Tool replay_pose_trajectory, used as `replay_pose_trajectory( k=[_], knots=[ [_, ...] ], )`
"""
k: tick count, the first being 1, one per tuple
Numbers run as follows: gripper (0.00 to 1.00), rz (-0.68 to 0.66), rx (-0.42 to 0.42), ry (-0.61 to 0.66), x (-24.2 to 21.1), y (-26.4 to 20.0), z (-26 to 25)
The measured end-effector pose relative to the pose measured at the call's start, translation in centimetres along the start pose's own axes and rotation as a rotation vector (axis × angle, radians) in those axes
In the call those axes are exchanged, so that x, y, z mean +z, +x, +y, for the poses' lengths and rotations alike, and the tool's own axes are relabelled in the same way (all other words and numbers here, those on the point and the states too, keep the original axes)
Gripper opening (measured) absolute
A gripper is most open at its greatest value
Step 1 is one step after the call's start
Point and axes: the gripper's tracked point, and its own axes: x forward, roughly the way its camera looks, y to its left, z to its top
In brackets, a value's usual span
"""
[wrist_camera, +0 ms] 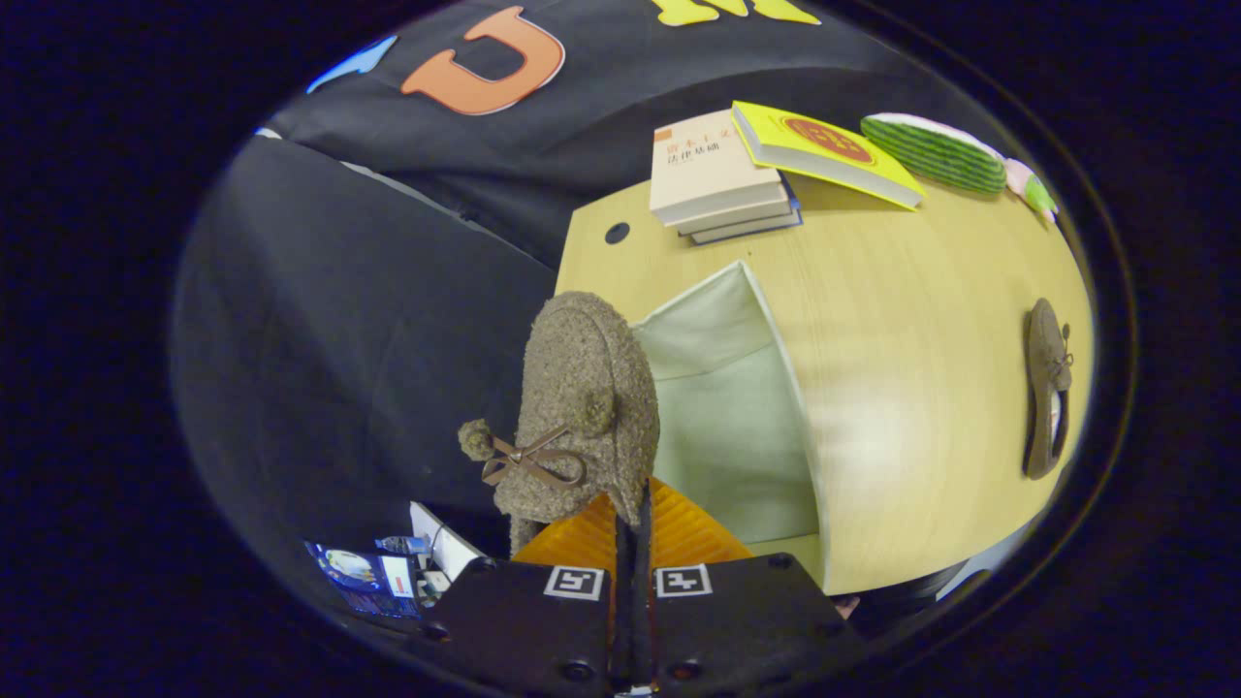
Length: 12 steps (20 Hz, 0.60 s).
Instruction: Open the storage box then place both shoes into the box .Put the left shoe in first, then the right shoe, with the right side of both shoes facing outward in a uniform manner.
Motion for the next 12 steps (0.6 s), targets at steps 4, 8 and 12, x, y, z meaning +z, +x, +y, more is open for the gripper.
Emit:
replay_pose_trajectory(
  k=[4,8,12],
  knots=[
    [0.06,0.076,-0.025,0.016,-1.6,3.1,-0.7],
    [0.06,0.118,-0.043,0.013,-2.5,5.2,-1.3],
    [0.08,0.143,-0.042,0.014,-2.9,6.6,-2.2]
  ],
)
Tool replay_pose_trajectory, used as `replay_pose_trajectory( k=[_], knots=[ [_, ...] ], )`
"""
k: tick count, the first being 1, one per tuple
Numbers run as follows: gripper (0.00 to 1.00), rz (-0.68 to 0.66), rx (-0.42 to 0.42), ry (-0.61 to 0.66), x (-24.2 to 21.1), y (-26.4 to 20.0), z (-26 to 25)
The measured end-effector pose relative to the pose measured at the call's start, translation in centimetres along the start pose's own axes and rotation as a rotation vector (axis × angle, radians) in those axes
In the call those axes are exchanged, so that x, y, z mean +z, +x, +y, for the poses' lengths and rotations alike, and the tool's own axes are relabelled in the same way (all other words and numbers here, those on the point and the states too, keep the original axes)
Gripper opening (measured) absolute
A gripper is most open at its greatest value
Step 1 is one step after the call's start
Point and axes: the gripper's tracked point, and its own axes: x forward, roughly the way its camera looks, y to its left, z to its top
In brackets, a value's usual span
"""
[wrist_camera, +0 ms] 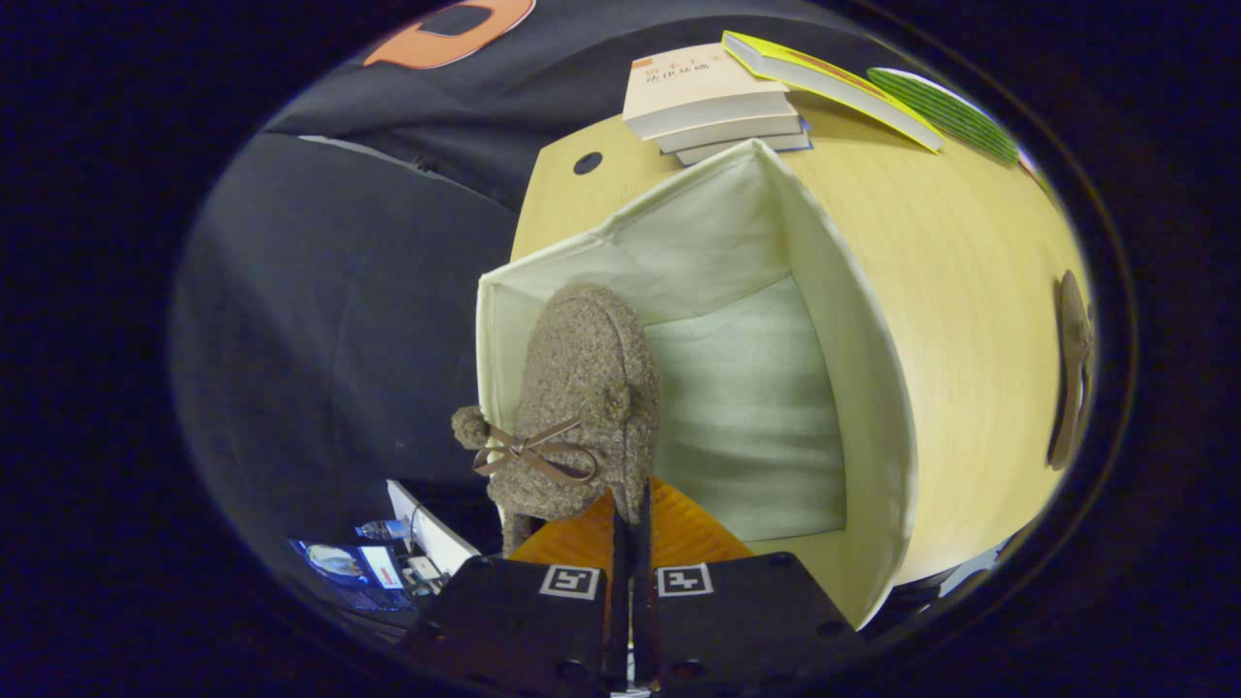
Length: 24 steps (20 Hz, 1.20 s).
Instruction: Open the storage box then place both shoes into the box .Put the left shoe in first, then the right shoe, with the right side of both shoes facing outward in a uniform manner.
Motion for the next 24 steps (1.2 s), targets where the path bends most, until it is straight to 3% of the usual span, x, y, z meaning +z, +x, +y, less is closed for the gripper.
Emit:
replay_pose_trajectory(
  k=[9,12,14,18,24],
  knots=[
    [0.14,0.059,-0.027,-0.04,-1.0,2.7,-1.3],
    [0.64,0.091,0.006,-0.126,-2.1,1.8,0.0],
    [0.77,0.079,0.004,-0.162,-2.1,1.4,0.3],
    [0.92,0.001,-0.037,-0.236,-1.2,-1.0,0.0],
    [0.94,-0.138,-0.073,-0.352,-0.1,-8.3,-0.6]
  ],
)
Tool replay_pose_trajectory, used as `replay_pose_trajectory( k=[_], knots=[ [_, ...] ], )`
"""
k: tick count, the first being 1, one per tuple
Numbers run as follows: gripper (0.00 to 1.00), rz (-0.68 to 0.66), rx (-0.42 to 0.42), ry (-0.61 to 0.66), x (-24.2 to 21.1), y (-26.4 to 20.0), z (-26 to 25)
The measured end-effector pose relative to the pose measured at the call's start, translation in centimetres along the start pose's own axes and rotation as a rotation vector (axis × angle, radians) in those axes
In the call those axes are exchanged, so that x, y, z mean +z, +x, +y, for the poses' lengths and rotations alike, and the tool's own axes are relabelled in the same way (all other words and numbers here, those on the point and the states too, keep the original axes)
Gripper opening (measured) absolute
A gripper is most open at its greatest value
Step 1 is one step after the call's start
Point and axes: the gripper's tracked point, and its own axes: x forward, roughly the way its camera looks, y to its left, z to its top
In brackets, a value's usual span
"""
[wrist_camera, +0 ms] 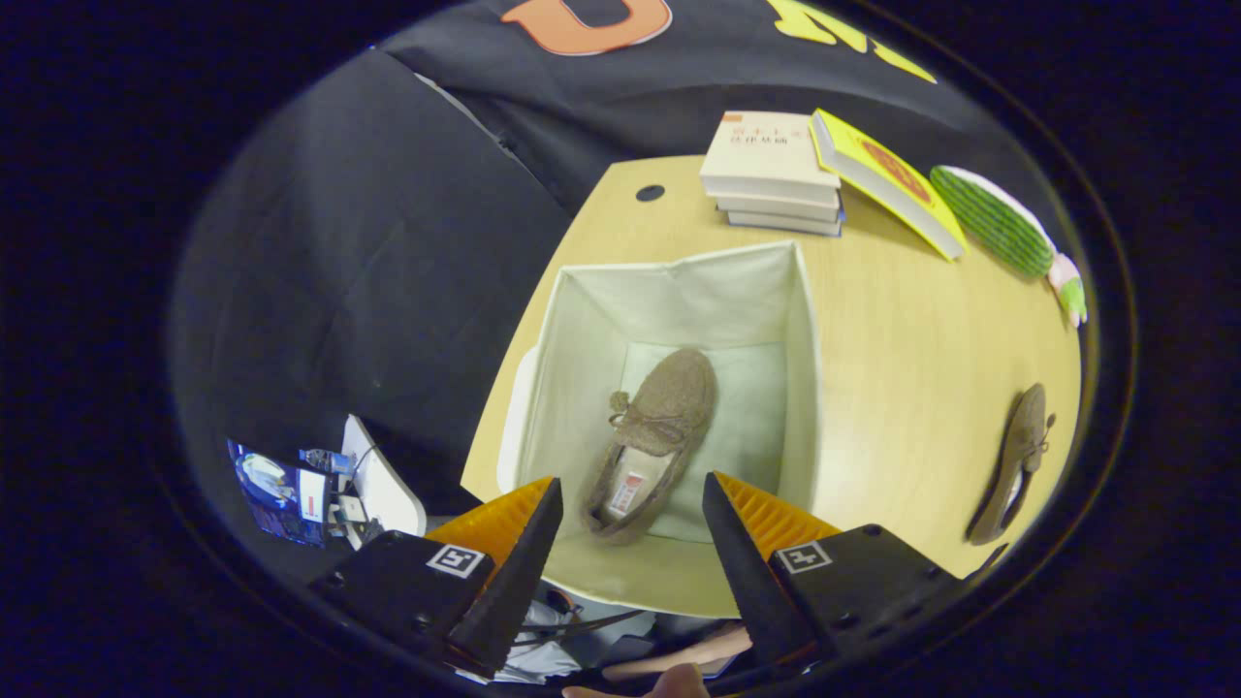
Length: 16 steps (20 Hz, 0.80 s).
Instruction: Open the storage box then place both shoes into the box .Put the left shoe in first, then the right shoe, with the right side of both shoes facing outward in a uniform manner.
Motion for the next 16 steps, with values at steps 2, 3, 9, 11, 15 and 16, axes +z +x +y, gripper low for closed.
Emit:
replay_pose_trajectory(
  k=[2,3,9,11,15,16],
  knots=[
    [0.95,-0.058,-0.041,-0.037,0.8,-2.8,-1.6],
    [0.97,-0.077,-0.055,-0.044,0.8,-4.2,-2.5],
    [1.0,-0.18,-0.186,-0.012,0.2,-11.9,-12.0],
    [1.0,-0.195,-0.223,0.026,-1.0,-13.6,-15.7],
    [1.0,-0.216,-0.28,0.141,-3.3,-16.9,-24.8],
    [1.0,-0.215,-0.299,0.168,-3.9,-17.2,-27.1]
  ],
)
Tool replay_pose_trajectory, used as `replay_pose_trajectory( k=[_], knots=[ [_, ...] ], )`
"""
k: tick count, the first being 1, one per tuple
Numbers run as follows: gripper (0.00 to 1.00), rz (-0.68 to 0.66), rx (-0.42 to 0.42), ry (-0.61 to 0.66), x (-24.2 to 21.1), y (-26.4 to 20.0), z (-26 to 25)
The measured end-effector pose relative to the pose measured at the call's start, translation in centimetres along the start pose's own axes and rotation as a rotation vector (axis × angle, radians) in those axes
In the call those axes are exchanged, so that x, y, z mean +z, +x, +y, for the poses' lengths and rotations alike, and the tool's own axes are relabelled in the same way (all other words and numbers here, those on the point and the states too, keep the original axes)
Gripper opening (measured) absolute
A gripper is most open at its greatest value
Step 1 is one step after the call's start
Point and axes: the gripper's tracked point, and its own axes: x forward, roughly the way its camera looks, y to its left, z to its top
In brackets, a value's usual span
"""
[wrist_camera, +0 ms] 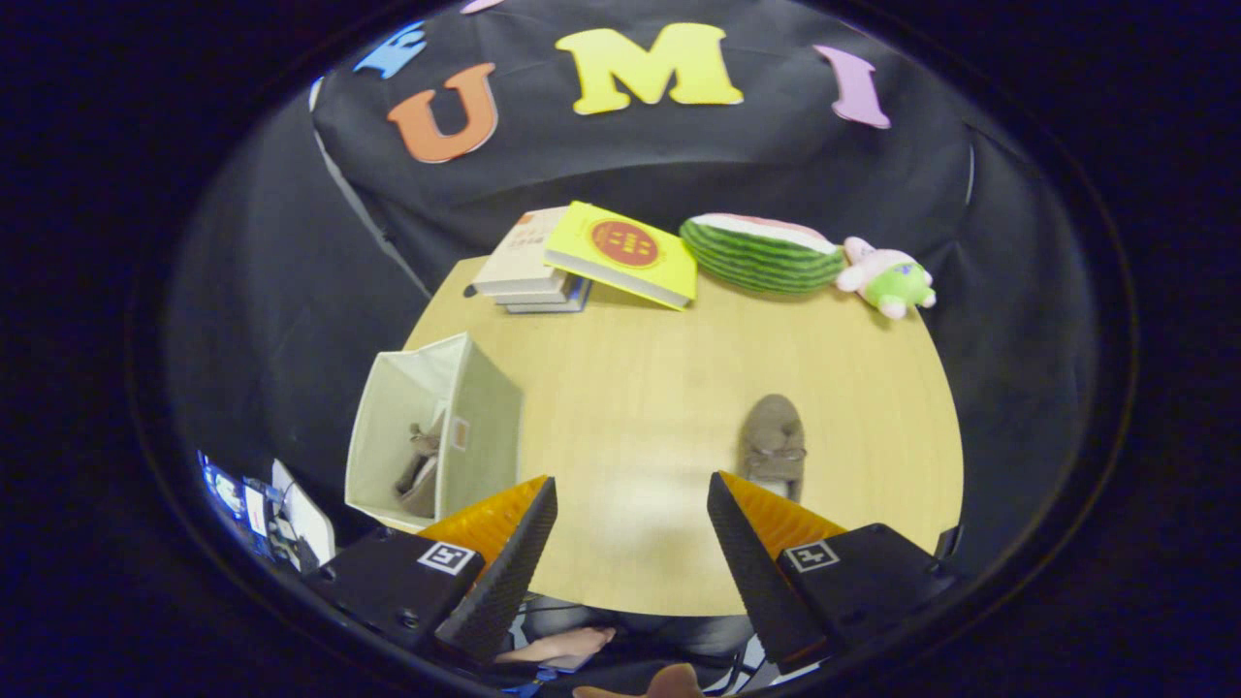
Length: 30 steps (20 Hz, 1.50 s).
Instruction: Open the storage box then place both shoes into the box .Put the left shoe in first, then the right shoe, with the right side of both shoes facing outward in a uniform manner.
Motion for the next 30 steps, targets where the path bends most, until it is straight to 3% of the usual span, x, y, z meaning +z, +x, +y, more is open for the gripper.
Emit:
replay_pose_trajectory(
  k=[7,14,17,21,23,28,30],
  knots=[
    [1.0,0.177,-0.09,0.031,-5.8,5.0,-12.2],
    [1.0,0.289,-0.111,0.049,-8.6,11.7,-16.2],
    [0.99,0.32,-0.075,0.095,-8.9,13.8,-16.1],
    [0.91,0.351,-0.055,0.137,-9.0,15.6,-16.3],
    [0.83,0.358,-0.033,0.158,-8.8,15.9,-15.9],
    [0.24,0.345,-0.1,0.194,-9.0,16.1,-16.9],
    [0.07,0.339,-0.107,0.212,-9.2,15.9,-16.9]
  ],
)
